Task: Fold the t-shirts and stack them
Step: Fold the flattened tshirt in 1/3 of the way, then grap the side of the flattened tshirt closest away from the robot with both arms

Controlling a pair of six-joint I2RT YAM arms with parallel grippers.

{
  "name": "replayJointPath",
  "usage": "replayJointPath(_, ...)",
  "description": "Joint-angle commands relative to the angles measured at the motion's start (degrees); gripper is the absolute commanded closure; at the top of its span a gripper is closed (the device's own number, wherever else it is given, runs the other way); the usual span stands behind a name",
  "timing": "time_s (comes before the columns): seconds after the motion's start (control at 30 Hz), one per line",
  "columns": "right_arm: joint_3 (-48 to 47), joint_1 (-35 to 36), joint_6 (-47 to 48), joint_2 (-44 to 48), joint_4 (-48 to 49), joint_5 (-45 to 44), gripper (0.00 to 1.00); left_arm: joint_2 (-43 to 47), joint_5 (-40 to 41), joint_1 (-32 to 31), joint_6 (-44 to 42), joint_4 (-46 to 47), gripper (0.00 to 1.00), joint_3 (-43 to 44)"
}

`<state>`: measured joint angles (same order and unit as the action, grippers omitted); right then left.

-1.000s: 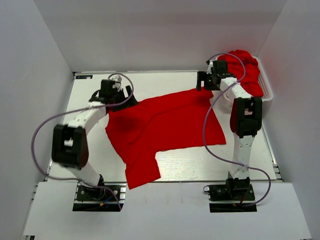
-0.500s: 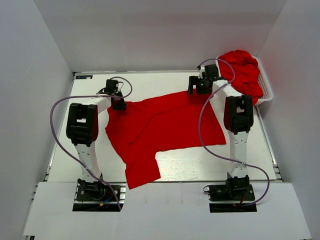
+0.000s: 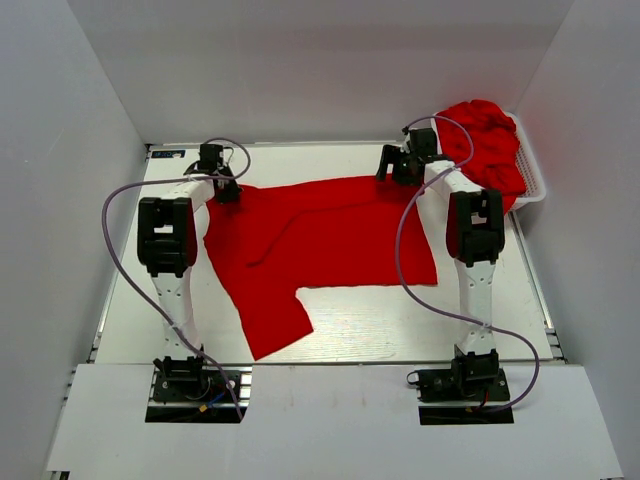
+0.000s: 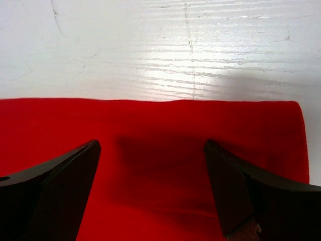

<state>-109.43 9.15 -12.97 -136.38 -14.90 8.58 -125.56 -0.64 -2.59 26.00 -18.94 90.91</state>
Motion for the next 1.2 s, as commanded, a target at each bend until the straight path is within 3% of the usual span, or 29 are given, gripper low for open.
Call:
replayJointPath(0.0, -1.58, -0.71, -2.32, -2.93, -0.31, -4.18, 0.1, -5.22, 3.73, 3.46, -1.91, -4.53, 1.0, 4.78)
replayJointPath(0.2, -3.59, -0.8, -1.27, -3.37, 1.8, 0.89, 0.1, -11.02, -10.31, 4.52, -6.39, -1.45, 1.0, 15.07)
replayJointPath(0.3, -6.49, -0.45, 1.71, -3.28, 1.71, 4.24, 0.1, -13.13, -11.75, 4.52, -6.92, -5.21, 0.96, 21.83)
replayJointPath(0.4, -8.86, -0.1, 3.65, -2.23, 1.45, 6.8, 0.1, -13.75, -10.79, 4.52, -7.54, -6.46, 0.7, 25.36)
replayJointPath(0.43, -9.4, -0.27, 4.35, -1.36, 1.45, 6.8, 0.1, -12.18, -10.78, 4.52, -7.54, -7.16, 0.46, 26.15)
replayJointPath(0.47, -9.84, -0.1, 4.88, -0.91, 0.4, 6.89, 0.1, -11.47, -10.0, 5.05, -7.54, -7.69, 0.32, 26.16)
replayJointPath(0.53, -11.25, -0.01, 7.16, 0.66, -1.01, 6.89, 0.1, -9.72, -9.99, 5.57, -8.07, -9.44, 0.18, 27.64)
replayJointPath(0.57, -11.33, 0.25, 7.69, 2.24, -2.32, 6.98, 0.1, -7.44, -9.99, 5.58, -8.68, -10.32, 0.02, 27.65)
replayJointPath(0.67, -8.63, 1.13, 9.81, 7.59, -4.87, 5.23, 0.1, -3.13, -9.99, 5.58, -10.69, -14.18, 0.0, 27.65)
replayJointPath(0.77, -0.31, 1.92, 10.42, 12.77, -6.89, 2.24, 0.1, 3.28, -8.94, 5.58, -10.71, -20.16, 0.0, 23.53)
replayJointPath(0.87, 8.39, 2.72, 8.94, 19.53, -7.52, -1.09, 0.1, 13.47, -7.62, 5.58, -9.48, -22.19, 0.0, 12.83)
replayJointPath(0.93, 16.32, 3.59, 6.23, 24.63, -5.59, -2.16, 0.1, 20.14, -6.75, 4.88, -7.64, -20.36, 0.0, 0.18)
replayJointPath(1.0, 24.32, 4.21, 4.98, 29.73, -4.18, -4.88, 0.1, 30.34, -10.93, 4.17, -4.31, -15.97, 0.0, -13.39)
replayJointPath(1.1, 35.75, 4.74, 0.24, 39.47, -2.25, -8.31, 0.1, 42.0, -13.51, 3.65, -1.49, -13.84, 0.0, -27.66)
replayJointPath(1.17, 43.89, 4.83, -3.45, 42.41, -1.89, -10.94, 0.1, 46.96, -13.51, 3.03, -1.48, -14.98, 0.0, -32.53)
